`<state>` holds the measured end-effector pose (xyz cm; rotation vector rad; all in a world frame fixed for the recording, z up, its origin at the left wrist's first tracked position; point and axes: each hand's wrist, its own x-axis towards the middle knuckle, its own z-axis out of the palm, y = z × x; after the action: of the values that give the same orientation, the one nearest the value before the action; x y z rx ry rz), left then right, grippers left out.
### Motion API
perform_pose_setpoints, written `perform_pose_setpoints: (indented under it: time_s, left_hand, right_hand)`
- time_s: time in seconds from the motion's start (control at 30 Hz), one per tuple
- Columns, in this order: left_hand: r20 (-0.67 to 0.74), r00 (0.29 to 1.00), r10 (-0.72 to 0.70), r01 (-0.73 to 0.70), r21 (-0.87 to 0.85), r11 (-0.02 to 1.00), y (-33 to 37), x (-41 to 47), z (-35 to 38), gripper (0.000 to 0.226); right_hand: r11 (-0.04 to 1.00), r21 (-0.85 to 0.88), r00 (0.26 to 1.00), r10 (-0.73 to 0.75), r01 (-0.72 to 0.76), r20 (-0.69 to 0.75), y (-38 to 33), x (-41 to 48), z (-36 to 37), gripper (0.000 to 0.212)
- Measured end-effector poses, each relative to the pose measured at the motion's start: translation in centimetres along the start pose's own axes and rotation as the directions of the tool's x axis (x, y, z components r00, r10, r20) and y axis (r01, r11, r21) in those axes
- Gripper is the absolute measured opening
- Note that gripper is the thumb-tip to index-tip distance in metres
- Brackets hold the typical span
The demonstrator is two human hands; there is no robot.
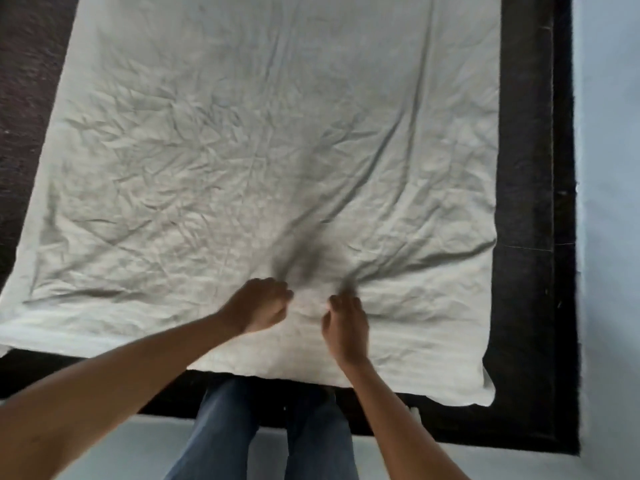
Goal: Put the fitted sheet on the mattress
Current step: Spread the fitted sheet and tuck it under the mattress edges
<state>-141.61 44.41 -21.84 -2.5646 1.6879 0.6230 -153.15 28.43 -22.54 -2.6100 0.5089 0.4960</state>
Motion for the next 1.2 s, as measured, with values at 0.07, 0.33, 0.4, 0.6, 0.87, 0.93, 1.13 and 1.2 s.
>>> perform_pose_setpoints:
  time_s: [0.07, 0.33, 0.4, 0.6, 0.87, 0.93, 1.13, 1.2]
  left_hand:
    - [-0.029, 0.999, 0.027, -0.028, -0.035, 0.999, 3.2, 4.6, -0.3, 0.017]
    - [-0.062, 0.998, 0.018, -0.028, -0.177, 0.984, 12.0, 14.4, -0.1, 0.046]
    - [-0.029, 0.998, 0.057, -0.061, -0.188, 0.98, 13.7, 14.8, 0.3, 0.04]
    - [-0.066, 0.996, 0.052, -0.064, -0.188, 0.98, 16.1, 16.5, 0.9, 0.038]
    - [-0.188, 0.97, 0.153, -0.187, -0.181, 0.965, 19.6, 19.9, -0.3, 0.039]
    - [-0.151, 0.973, 0.175, -0.199, -0.156, 0.968, 20.6, 20.1, 0.1, 0.051]
    - [-0.016, 0.969, 0.247, -0.247, -0.076, 0.966, 22.4, 20.2, 1.5, 0.075]
    - [0.014, 0.966, 0.259, -0.259, -0.031, 0.965, 23.0, 20.4, 1.7, 0.077]
  right_hand:
    - [0.994, -0.087, 0.997, 0.065, -0.068, -0.029, 3.3, 0.4, -1.4, 0.034]
    - [0.942, 0.027, 0.925, 0.333, -0.334, -0.182, 10.5, 1.1, -3.8, 0.045]
    - [0.857, -0.06, 0.856, 0.503, -0.512, -0.12, 11.5, 0.6, -4.1, 0.042]
    - [0.904, 0.122, 0.896, 0.423, -0.409, -0.133, 14.3, -0.9, -4.3, 0.01]
    - [0.489, 0.383, 0.464, 0.871, -0.784, -0.162, 19.2, -3.5, -5.9, 0.024]
    - [0.484, 0.361, 0.478, 0.871, -0.797, -0.114, 19.8, -3.9, -5.7, 0.02]
    - [0.338, 0.446, 0.386, 0.922, -0.829, 0.019, 21.1, -6.7, -4.4, 0.029]
    - [0.39, 0.438, 0.467, 0.88, -0.81, 0.081, 21.4, -7.4, -4.0, 0.029]
